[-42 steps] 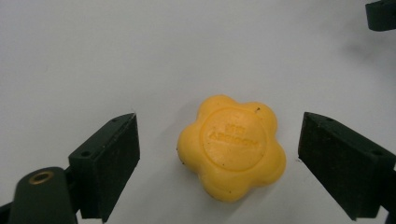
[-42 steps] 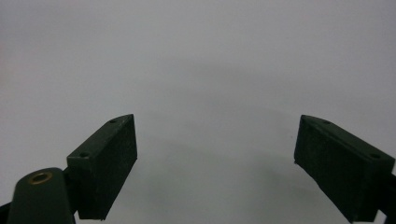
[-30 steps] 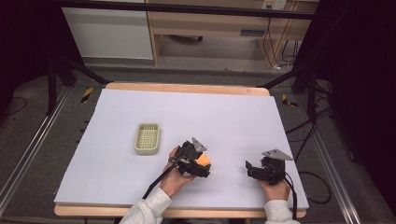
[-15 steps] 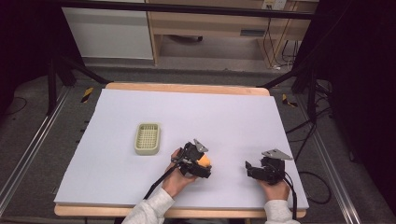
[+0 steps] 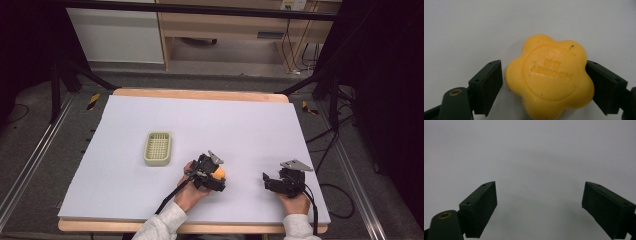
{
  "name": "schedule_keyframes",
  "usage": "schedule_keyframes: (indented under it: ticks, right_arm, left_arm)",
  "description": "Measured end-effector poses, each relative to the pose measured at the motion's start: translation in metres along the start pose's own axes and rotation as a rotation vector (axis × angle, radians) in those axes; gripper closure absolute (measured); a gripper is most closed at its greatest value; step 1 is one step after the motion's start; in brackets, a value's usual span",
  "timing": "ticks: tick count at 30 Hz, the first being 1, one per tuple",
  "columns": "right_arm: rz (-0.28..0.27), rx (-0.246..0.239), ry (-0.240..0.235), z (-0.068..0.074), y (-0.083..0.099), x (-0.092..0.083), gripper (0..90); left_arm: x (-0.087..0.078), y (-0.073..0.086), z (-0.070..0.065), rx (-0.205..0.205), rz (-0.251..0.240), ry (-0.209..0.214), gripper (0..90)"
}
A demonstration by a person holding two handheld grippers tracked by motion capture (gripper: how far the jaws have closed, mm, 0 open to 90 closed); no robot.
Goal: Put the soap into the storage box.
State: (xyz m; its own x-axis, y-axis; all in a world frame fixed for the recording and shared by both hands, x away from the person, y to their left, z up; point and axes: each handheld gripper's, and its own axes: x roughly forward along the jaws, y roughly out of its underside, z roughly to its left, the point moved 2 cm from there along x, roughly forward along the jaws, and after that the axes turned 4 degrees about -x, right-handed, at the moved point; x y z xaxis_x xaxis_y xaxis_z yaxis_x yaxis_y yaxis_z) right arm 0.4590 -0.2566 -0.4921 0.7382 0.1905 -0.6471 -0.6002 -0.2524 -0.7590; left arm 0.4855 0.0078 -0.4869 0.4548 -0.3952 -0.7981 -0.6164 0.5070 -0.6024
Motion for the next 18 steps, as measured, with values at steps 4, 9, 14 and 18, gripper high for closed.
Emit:
schedule_keyframes:
  ticks: [4,9,14,18]
  right_arm:
    - [0.003,0.001,0.0,0.0006,0.0,0.0003,13.2]
    - [0.005,0.002,0.001,0.0007,0.0001,0.0005,13.1]
    - [0.007,0.003,0.001,0.001,0.0001,0.0008,13.2]
    - [0.008,0.003,0.0,0.0011,0.0001,0.0008,13.2]
  left_arm:
    - [0.0005,0.0002,-0.0007,0.0,-0.005,0.01,21.6]
    - [0.0001,0.0002,-0.0015,-0.001,-0.002,0.015,24.8]
    - [0.0005,0.0006,-0.0019,-0.005,-0.007,0.01,24.9]
    - [0.0005,0.0009,-0.0017,-0.006,-0.008,0.013,24.9]
